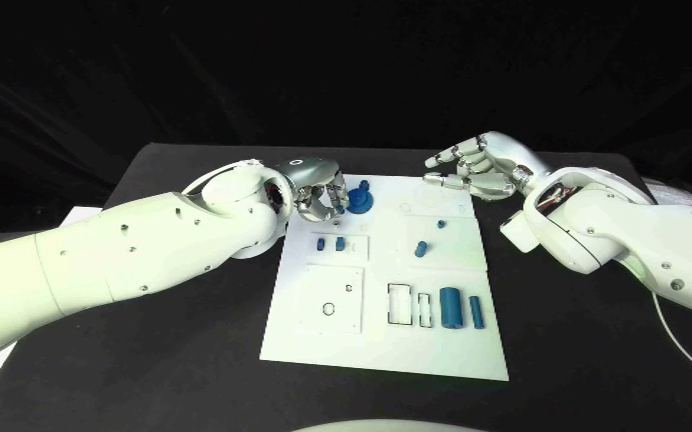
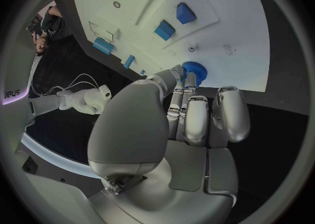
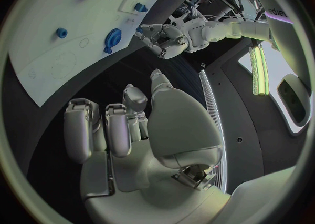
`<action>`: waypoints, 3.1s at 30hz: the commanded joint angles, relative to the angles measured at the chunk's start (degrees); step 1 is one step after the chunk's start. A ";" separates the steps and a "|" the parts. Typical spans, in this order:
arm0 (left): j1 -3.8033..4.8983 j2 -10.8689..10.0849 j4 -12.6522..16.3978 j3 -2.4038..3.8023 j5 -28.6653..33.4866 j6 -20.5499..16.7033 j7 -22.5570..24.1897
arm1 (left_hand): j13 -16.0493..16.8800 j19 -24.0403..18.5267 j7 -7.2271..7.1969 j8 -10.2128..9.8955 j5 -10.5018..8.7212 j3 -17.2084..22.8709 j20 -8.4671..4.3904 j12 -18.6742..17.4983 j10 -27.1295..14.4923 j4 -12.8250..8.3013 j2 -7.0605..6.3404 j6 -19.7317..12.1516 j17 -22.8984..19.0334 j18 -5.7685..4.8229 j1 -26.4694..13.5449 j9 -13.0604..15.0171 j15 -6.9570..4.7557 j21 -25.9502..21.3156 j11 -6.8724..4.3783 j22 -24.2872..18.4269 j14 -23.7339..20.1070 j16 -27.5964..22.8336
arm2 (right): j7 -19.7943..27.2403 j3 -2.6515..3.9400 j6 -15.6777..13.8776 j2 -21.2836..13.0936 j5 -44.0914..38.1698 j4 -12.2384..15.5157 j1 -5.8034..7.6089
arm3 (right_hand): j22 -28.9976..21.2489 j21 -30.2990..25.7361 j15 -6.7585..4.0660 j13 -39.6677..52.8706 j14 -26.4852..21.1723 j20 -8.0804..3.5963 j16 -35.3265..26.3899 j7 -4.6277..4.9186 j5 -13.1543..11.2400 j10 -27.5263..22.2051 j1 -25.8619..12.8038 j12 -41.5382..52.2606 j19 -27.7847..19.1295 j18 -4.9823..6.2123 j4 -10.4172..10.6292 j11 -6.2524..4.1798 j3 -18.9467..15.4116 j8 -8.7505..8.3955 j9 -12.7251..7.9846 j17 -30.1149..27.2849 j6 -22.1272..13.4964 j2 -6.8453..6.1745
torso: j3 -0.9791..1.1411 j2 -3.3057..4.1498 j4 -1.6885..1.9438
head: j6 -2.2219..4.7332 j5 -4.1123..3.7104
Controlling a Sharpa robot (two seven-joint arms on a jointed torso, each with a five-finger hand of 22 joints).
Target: Assemble the parts on the task board
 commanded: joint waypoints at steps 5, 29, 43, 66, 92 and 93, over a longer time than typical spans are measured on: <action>-0.07 -0.86 -0.12 0.04 1.48 0.94 -0.56 | 0.06 0.84 0.02 -0.31 0.06 0.42 0.03 -0.06 0.48 -0.08 0.04 0.44 -0.12 -1.20 -0.77 -0.08 0.15 0.29 -0.02 1.28 1.42 -0.12 | 0.46 0.00 0.53 -0.03 -0.12 -0.01 -0.13 | 0.98 -0.24 -0.07 -0.01 4.38 0.09 -0.31 0.02 0.32 -0.18 0.51 0.03 -0.39 0.57 -0.02 0.00 -0.52 0.13 0.09 7.92 0.21 0.62 | 0.00 0.02 -0.01 | -0.03 0.04; -1.71 0.29 -1.68 -0.01 1.50 2.62 -0.39 | 0.07 0.81 0.01 -0.42 0.02 0.45 0.03 -0.11 0.54 -0.11 -0.11 0.50 -0.32 -1.18 -1.17 -0.13 0.14 0.24 -0.03 1.27 1.38 -0.16 | 0.47 0.00 0.54 0.08 -0.12 -0.03 -0.16 | 0.98 -0.24 -0.07 -0.01 4.38 0.09 -0.31 0.02 0.32 -0.18 0.51 0.03 -0.39 0.57 -0.02 0.00 -0.52 0.13 0.09 7.92 0.21 0.62 | 0.00 0.00 -0.03 | -0.33 -0.10; -1.81 1.32 -2.91 -0.10 1.49 3.04 -1.05 | 0.08 0.79 -0.01 -0.45 0.01 0.45 0.03 -0.11 0.60 -0.13 -0.17 0.54 -0.33 -1.17 -1.31 -0.14 0.13 0.23 -0.04 1.28 1.38 -0.14 | 0.50 0.00 0.62 0.12 -0.12 -0.02 -0.16 | 0.98 -0.24 -0.07 -0.01 4.38 0.09 -0.31 0.02 0.32 -0.18 0.51 0.03 -0.39 0.57 -0.02 0.00 -0.52 0.13 0.09 7.92 0.21 0.62 | 0.00 0.04 -0.10 | -0.32 -0.16; -1.96 1.90 -3.54 -0.38 1.35 5.59 -2.52 | -0.08 0.58 0.14 -1.26 -0.13 0.40 0.11 -0.38 -0.42 -0.19 -0.76 -0.21 -0.66 -1.12 -2.47 -0.51 0.28 -0.06 0.19 1.19 1.25 -0.14 | 0.48 0.00 0.69 0.09 -0.11 -0.05 -0.17 | 0.98 -0.24 -0.07 -0.01 4.38 0.09 -0.31 0.02 0.32 -0.18 0.51 0.03 -0.39 0.57 -0.02 0.00 -0.52 0.13 0.09 7.92 0.21 0.62 | 0.01 0.00 -0.03 | -0.52 -0.07; -1.96 2.00 -4.33 -0.40 1.36 7.26 -3.70 | -0.28 -0.56 0.66 -1.98 -0.17 0.04 0.88 -0.34 -5.54 -0.40 -2.10 -6.83 -2.35 -0.45 -4.52 -3.19 1.01 -3.41 1.11 -0.98 0.82 -0.45 | -0.11 0.00 1.14 0.07 -0.25 -0.38 -0.20 | 0.15 -0.77 -0.07 -0.44 4.27 0.09 -0.66 0.03 0.35 -0.49 0.73 -0.52 -0.86 0.76 0.04 0.00 -0.79 0.14 0.10 7.48 0.20 0.80 | -0.02 -0.01 -0.07 | -0.35 -0.07; -1.96 1.93 -4.32 -0.40 1.36 7.20 -3.73 | -0.28 -0.57 0.69 -1.96 -0.17 0.02 0.88 -0.35 -5.65 -0.42 -2.11 -6.91 -2.36 -0.44 -4.52 -3.22 1.03 -3.46 1.14 -1.01 0.81 -0.45 | -0.44 0.00 1.43 0.05 -0.41 -0.44 -0.20 | -0.24 -1.03 -0.04 -1.05 4.20 0.10 -0.82 0.06 0.37 -1.00 0.89 -1.39 -1.09 0.84 0.02 0.02 -0.89 0.12 0.10 7.30 0.16 0.86 | -0.01 0.00 -0.07 | -0.33 -0.07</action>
